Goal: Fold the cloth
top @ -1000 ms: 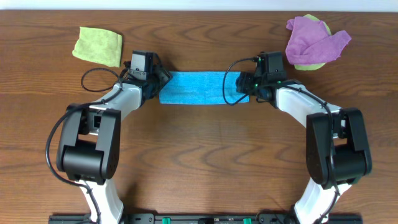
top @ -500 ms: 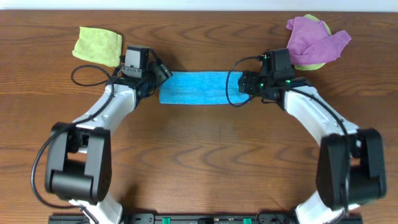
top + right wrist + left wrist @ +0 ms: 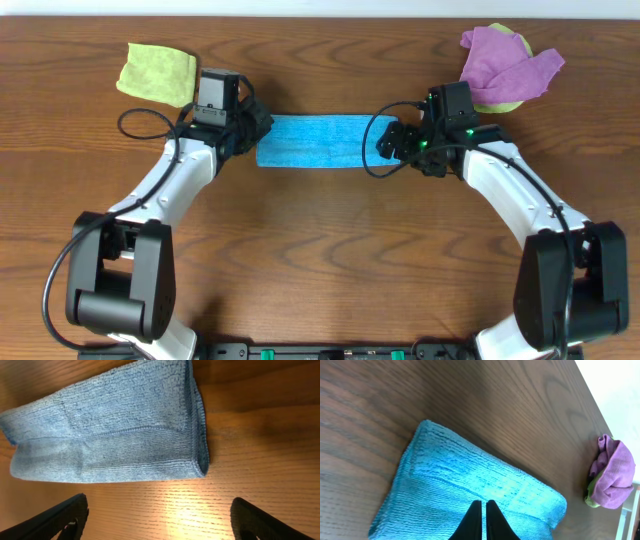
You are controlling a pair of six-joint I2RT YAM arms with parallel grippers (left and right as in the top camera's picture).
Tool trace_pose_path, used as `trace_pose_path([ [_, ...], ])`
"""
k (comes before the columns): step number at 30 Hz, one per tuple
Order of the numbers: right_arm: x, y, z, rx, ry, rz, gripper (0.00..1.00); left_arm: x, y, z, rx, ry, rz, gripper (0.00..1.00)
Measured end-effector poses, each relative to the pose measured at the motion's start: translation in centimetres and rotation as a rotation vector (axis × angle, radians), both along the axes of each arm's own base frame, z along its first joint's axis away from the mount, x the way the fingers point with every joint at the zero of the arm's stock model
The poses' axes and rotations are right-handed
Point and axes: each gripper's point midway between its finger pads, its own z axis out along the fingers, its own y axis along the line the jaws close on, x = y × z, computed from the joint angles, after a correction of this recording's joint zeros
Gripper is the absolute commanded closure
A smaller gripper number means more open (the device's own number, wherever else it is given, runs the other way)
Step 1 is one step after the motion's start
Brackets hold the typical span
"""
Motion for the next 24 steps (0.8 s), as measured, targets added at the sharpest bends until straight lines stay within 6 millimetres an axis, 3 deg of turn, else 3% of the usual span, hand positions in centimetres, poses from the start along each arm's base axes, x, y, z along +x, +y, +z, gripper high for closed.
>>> trace_pose_path([
  [11, 0.9, 0.1, -0.9, 0.013, -0.001, -0.036, 0.07, 0.4, -1.2, -5.0, 0.012, 0.068, -0.011, 0.94],
  [19, 0.7, 0.1, -3.5, 0.013, 0.066, -0.057, 0.08, 0.2, -1.1, -7.4, 0.023, 0.112, -0.001, 0.94],
  [24, 0.9, 0.2, -3.6, 0.016, 0.060, -0.060, 0.08, 0.0, -1.0, -8.5, 0.025, 0.140, 0.012, 0.94],
])
